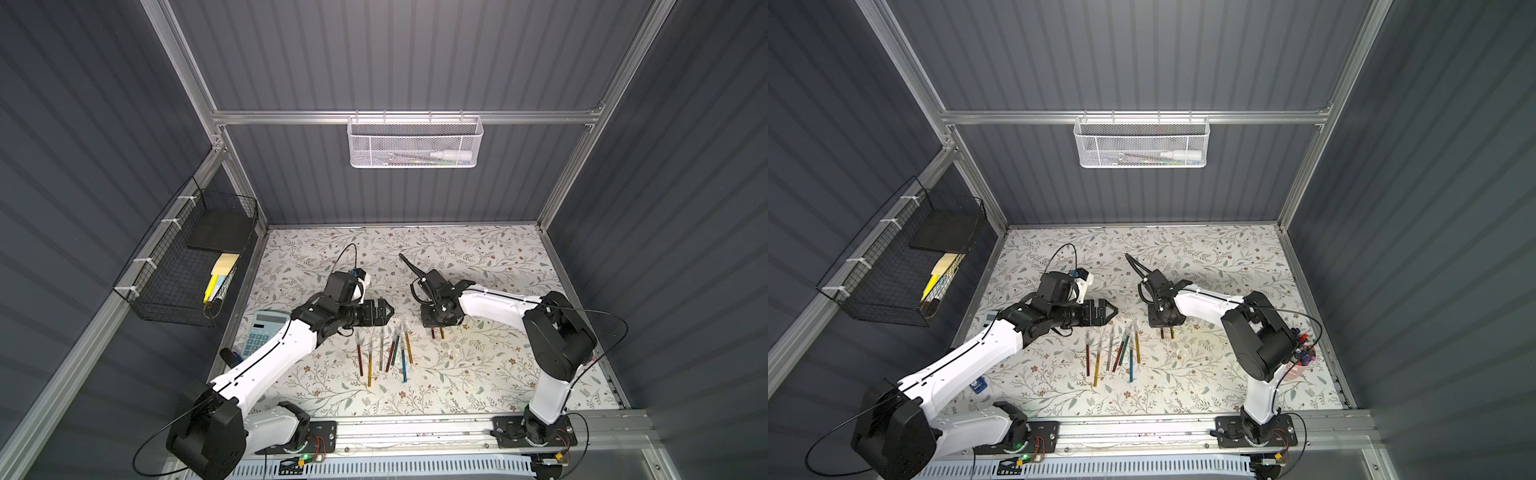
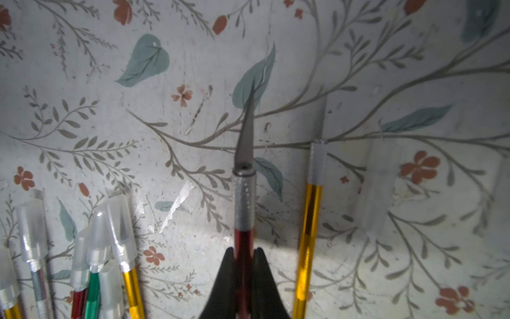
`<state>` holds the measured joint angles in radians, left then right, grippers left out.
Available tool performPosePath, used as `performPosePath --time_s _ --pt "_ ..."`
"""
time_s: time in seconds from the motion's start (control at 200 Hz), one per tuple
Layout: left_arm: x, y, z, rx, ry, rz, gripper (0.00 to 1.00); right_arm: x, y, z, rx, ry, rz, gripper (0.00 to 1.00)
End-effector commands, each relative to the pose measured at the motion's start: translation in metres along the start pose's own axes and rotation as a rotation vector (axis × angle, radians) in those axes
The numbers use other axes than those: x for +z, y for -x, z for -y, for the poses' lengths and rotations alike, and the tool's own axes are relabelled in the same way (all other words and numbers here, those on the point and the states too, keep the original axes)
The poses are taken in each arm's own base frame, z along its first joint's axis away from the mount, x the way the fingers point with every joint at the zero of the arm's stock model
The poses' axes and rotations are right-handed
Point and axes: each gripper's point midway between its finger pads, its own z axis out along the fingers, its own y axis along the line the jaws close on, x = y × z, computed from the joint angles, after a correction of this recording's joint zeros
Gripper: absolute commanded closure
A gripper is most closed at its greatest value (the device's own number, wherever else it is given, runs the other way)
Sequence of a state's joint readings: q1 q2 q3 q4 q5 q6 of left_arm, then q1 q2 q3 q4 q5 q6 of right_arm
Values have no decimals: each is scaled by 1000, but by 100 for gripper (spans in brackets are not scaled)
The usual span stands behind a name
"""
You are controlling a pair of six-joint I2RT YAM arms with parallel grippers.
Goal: Remove protective caps from carving knives
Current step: Place the carving knife at the center of the board.
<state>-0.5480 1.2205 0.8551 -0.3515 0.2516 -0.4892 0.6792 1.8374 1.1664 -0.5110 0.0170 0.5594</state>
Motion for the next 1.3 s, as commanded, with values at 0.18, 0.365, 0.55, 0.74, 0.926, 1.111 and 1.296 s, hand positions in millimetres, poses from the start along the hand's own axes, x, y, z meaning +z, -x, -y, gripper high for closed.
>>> performPosePath --time_s 0.18,0.365,0.55,0.74,0.926,1.111,1.296 --pt "-5 -2 1 8 -15 10 1 9 -5 11 26 -61 -37 90" --pt "-5 -3 2 5 -22 3 1 10 -5 15 24 -84 -41 88" --pt "-6 -3 0 6 -6 5 1 11 -7 19 23 -106 -51 86" --pt "-6 -2 1 3 -12 7 1 12 -7 18 22 -103 -56 84" --pt "-6 -3 1 0 -10 4 1 13 -7 18 18 -106 -58 83" --pt "-8 -3 -1 0 -2 10 0 13 -7 17 19 -104 -61 82" --pt "-7 -2 0 2 -3 7 1 14 -7 17 18 -105 -64 82"
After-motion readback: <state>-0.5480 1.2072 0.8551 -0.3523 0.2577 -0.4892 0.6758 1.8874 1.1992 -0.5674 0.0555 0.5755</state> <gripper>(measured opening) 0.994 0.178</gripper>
